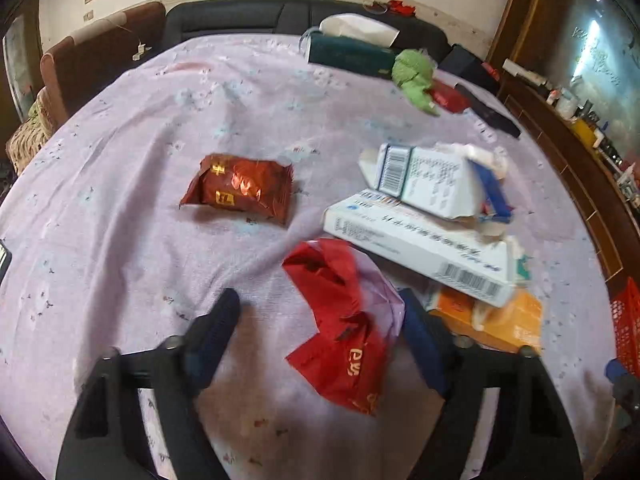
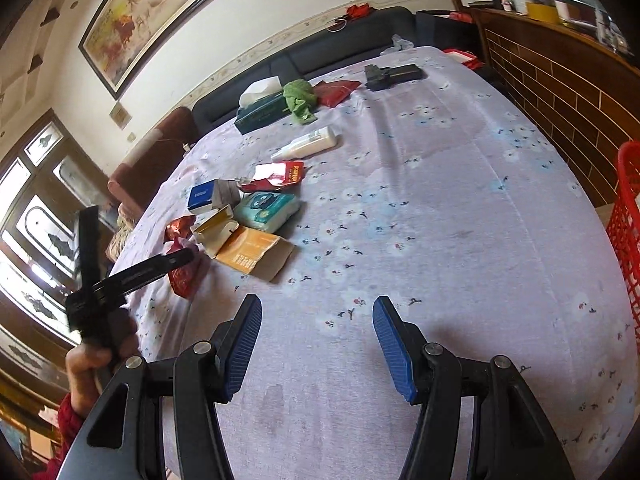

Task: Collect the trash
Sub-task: 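Grasp the red-pink wrapper with the left tool while the right tool grasps the orange box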

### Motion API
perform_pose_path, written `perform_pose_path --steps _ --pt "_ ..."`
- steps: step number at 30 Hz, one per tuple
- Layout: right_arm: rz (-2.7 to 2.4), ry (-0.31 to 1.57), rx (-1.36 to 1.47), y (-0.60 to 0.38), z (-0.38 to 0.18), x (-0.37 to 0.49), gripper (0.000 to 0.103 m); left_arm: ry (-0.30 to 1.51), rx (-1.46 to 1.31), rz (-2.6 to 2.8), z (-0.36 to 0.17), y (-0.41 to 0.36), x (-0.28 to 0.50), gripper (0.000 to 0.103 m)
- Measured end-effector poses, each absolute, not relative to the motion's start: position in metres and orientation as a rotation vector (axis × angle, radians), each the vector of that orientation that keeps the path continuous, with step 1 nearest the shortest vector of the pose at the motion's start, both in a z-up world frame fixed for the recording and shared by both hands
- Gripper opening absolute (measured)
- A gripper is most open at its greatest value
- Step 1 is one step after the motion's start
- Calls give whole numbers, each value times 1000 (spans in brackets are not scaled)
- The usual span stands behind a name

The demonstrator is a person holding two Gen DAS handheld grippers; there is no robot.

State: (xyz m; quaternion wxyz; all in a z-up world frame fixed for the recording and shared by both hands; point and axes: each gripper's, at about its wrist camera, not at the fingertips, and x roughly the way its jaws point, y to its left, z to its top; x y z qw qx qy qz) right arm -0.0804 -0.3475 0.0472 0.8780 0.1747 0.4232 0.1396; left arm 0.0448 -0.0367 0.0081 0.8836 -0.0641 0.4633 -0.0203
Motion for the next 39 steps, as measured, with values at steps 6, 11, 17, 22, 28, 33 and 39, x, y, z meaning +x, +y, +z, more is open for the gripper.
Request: perform_pose_path --steps 6,11,17,22,28,33,39 --pt "357 888 336 -330 58 -58 63 908 -107 -13 8 -32 41 40" --pt "399 907 291 -304 50 -13 66 870 -194 8 11 -11 38 40" --pt "464 988 311 -278 18 33 65 847 -212 31 13 -6 38 40" --pt "597 1022 242 -251 16 14 66 829 -203 55 15 -5 34 40" --pt "610 976 -73 -207 27 -17 66 820 -195 69 17 -5 32 40" --pt "531 1000 -133 -190 17 -6 66 819 -196 62 18 -5 31 40" --pt "443 965 -80 -204 18 -12 50 790 -172 14 23 -15 26 40"
